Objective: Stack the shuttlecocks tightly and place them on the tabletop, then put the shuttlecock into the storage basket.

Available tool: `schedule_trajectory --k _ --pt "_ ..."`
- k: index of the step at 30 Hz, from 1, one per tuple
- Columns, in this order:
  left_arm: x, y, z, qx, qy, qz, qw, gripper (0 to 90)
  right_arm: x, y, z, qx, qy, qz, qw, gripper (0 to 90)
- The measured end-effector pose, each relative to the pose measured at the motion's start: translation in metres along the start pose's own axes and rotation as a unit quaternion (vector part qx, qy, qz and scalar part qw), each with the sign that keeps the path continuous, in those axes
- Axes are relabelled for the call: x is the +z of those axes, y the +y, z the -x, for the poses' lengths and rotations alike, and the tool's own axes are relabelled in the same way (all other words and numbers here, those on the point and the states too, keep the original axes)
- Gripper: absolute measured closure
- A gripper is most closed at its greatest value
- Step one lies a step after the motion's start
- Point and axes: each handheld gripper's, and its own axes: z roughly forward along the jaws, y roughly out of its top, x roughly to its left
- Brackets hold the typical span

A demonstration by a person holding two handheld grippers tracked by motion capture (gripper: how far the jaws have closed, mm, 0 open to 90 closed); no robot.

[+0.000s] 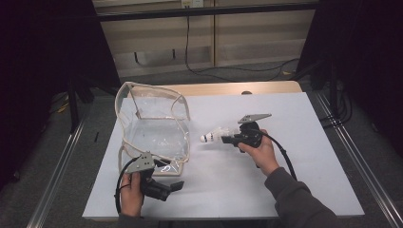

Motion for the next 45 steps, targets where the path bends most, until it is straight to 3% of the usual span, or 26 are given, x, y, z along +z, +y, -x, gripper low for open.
schedule_trajectory --k 22,45 --pt "0.001 0.000 0.000 -0.005 -0.002 0.008 1.0000 4.0 -0.033 0.021 -0.013 -0.012 0.007 0.005 0.9999 88.6" --pt "0.000 -0.001 0.001 -0.005 -0.003 0.007 1.0000 3.8 -0.049 0.050 -0.025 -0.022 0.012 0.003 0.9997 88.6"
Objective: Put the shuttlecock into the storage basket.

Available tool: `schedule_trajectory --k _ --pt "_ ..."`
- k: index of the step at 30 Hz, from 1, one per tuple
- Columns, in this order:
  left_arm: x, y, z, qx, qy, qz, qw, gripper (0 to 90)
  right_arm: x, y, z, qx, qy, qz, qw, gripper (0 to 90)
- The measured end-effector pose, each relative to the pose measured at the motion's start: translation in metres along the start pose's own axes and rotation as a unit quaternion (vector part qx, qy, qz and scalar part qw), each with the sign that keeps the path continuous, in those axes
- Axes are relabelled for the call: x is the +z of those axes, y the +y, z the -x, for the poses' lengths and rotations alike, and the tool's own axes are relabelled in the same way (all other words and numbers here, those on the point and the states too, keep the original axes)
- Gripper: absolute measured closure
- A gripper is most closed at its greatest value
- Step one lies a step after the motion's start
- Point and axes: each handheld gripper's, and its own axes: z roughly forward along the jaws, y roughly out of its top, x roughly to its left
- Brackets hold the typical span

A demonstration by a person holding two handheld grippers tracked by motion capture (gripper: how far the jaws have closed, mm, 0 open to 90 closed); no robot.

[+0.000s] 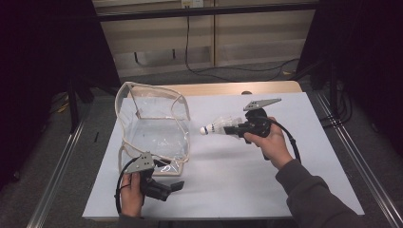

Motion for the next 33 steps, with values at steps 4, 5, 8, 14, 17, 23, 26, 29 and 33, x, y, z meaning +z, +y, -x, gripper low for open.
schedule_trajectory --k 4,5,8,14,17,23,26,29,33 --pt "0.000 0.000 0.000 0.002 0.000 0.000 1.0000 3.9 -0.004 0.007 -0.001 -0.003 0.000 0.000 1.0000 88.6" --pt "0.000 0.000 -0.001 0.002 0.000 0.000 1.0000 3.9 -0.004 0.009 -0.002 -0.004 0.000 0.001 1.0000 88.6" --pt "0.000 0.000 0.000 0.002 -0.001 0.001 1.0000 3.9 -0.007 0.015 -0.003 -0.005 -0.001 0.004 1.0000 88.6" --pt "0.000 0.000 -0.001 0.002 -0.002 0.000 1.0000 3.9 -0.010 0.024 -0.006 -0.006 -0.002 0.006 1.0000 88.6" --pt "0.000 0.000 0.000 0.000 -0.002 0.002 1.0000 3.8 -0.010 0.028 -0.008 -0.009 -0.003 0.002 1.0000 88.6" --pt "0.000 0.000 0.000 0.000 -0.002 0.003 1.0000 3.8 -0.011 0.036 -0.011 -0.012 0.000 -0.002 0.9999 88.6" --pt "0.000 0.000 -0.001 0.000 -0.003 0.003 1.0000 3.7 -0.013 0.040 -0.012 -0.014 0.001 0.001 0.9999 88.7" --pt "0.000 0.000 0.000 0.002 -0.003 0.001 1.0000 3.8 -0.014 0.044 -0.014 -0.017 0.000 -0.002 0.9999 88.6" --pt "0.000 0.000 0.000 0.002 -0.003 0.001 1.0000 3.8 -0.014 0.048 -0.014 -0.018 -0.001 -0.001 0.9998 88.6"
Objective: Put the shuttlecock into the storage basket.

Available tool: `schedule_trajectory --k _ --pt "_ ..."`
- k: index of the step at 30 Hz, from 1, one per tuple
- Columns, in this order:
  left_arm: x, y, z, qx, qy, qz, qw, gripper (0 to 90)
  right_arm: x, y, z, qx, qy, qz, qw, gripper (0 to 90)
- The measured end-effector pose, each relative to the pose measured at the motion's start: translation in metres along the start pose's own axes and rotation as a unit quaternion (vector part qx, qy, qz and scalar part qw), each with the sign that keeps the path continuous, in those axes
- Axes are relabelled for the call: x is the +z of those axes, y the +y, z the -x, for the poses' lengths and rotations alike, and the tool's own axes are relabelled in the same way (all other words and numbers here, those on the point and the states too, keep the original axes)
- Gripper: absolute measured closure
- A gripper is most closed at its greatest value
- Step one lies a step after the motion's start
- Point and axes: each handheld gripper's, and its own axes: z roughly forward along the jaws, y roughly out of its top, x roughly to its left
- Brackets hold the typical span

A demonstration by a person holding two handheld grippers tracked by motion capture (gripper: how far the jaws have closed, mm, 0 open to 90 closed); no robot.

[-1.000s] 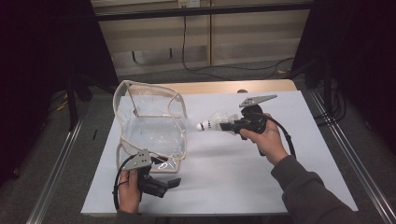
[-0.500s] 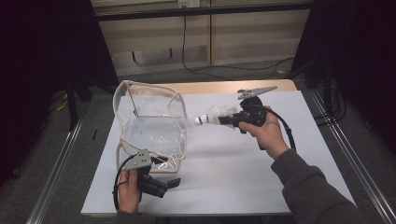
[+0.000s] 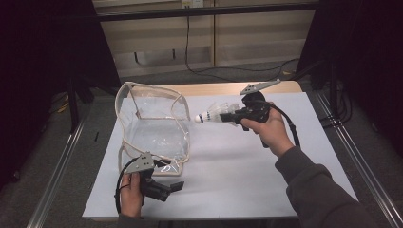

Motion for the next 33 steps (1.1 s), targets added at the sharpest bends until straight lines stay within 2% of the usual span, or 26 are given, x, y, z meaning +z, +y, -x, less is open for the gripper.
schedule_trajectory --k 8,33 --pt "0.000 0.000 0.000 0.000 0.001 -0.001 1.0000 3.8 0.000 0.007 -0.002 -0.002 0.003 0.003 1.0000 88.6" --pt "0.000 0.000 0.000 0.003 0.001 -0.003 1.0000 3.9 0.004 0.029 -0.020 -0.024 0.012 0.005 0.9996 88.6"
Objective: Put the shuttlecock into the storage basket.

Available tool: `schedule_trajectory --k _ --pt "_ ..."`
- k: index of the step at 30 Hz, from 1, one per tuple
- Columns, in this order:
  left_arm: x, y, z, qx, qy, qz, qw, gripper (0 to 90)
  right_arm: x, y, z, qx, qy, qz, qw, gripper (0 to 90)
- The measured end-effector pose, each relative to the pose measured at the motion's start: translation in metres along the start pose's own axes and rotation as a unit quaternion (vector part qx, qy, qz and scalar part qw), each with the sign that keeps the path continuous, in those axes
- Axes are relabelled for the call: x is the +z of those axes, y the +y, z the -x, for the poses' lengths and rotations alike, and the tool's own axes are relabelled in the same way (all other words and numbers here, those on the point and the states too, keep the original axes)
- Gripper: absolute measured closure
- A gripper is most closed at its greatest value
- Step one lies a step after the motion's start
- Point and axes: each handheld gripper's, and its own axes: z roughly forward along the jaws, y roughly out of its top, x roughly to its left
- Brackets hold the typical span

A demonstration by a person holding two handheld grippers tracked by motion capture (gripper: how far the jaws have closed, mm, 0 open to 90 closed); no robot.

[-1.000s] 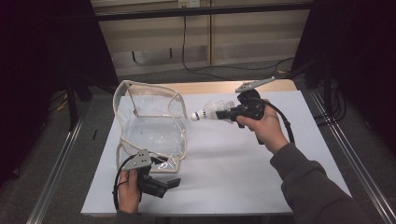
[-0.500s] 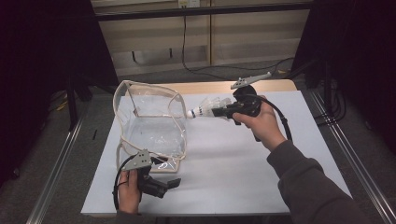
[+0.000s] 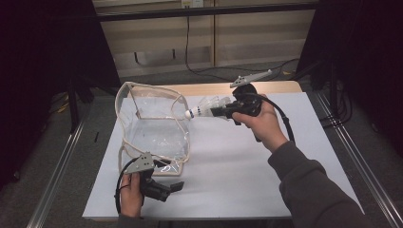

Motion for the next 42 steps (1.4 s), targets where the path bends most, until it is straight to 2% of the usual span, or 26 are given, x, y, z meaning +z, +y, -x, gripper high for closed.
schedule_trajectory --k 42 --pt "-0.001 0.000 0.000 0.001 -0.002 -0.002 1.0000 3.9 0.032 0.026 -0.026 -0.018 0.026 0.000 0.9995 88.6"
